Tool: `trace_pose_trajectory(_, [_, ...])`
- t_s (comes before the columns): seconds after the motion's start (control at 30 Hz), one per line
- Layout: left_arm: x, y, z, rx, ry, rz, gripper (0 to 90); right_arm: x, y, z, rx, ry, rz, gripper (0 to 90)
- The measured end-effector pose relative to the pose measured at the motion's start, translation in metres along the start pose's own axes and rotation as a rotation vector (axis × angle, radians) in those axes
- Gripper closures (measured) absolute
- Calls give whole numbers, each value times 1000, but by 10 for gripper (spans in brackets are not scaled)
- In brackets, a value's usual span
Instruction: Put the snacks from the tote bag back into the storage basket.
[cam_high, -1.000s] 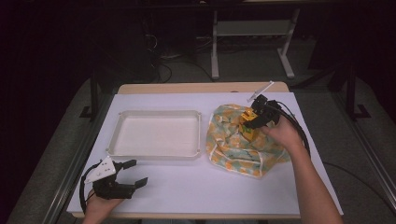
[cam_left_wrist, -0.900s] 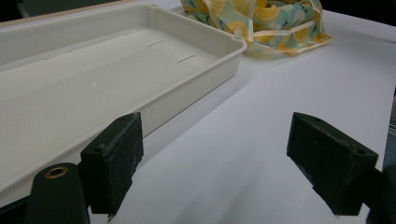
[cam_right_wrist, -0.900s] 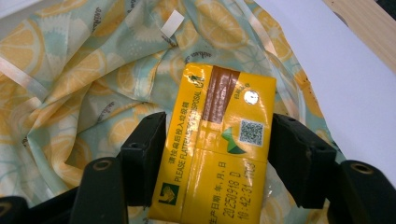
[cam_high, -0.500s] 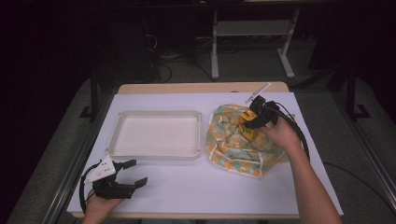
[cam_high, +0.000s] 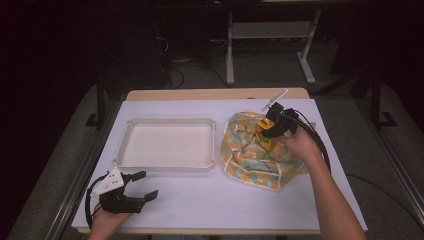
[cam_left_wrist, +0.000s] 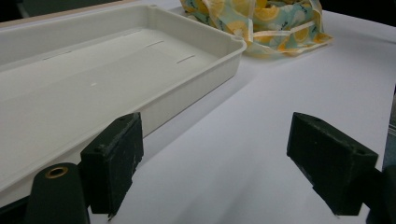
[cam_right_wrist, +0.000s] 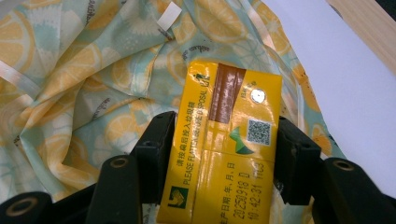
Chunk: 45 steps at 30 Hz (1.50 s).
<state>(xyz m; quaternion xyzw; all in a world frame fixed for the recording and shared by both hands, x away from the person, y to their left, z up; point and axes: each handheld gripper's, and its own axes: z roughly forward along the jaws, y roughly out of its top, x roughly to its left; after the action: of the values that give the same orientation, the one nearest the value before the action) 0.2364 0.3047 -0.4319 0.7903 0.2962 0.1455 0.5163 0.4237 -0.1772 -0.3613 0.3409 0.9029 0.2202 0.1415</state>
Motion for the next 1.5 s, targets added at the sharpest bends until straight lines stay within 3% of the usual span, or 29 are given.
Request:
trace_pose_trajectory(0.87, [0, 0, -1, -9, 6, -4, 183, -5, 3, -5, 24, -4, 17, 500])
trace_pose_trajectory(1.17, [0, 0, -1, -9, 8, -3, 183, -9, -2, -27, -54, 20, 38, 500])
trace_pose_trajectory(1.5, [1, 0, -2, -12, 11, -2, 183, -5, 2, -44, -75, 34, 14, 500])
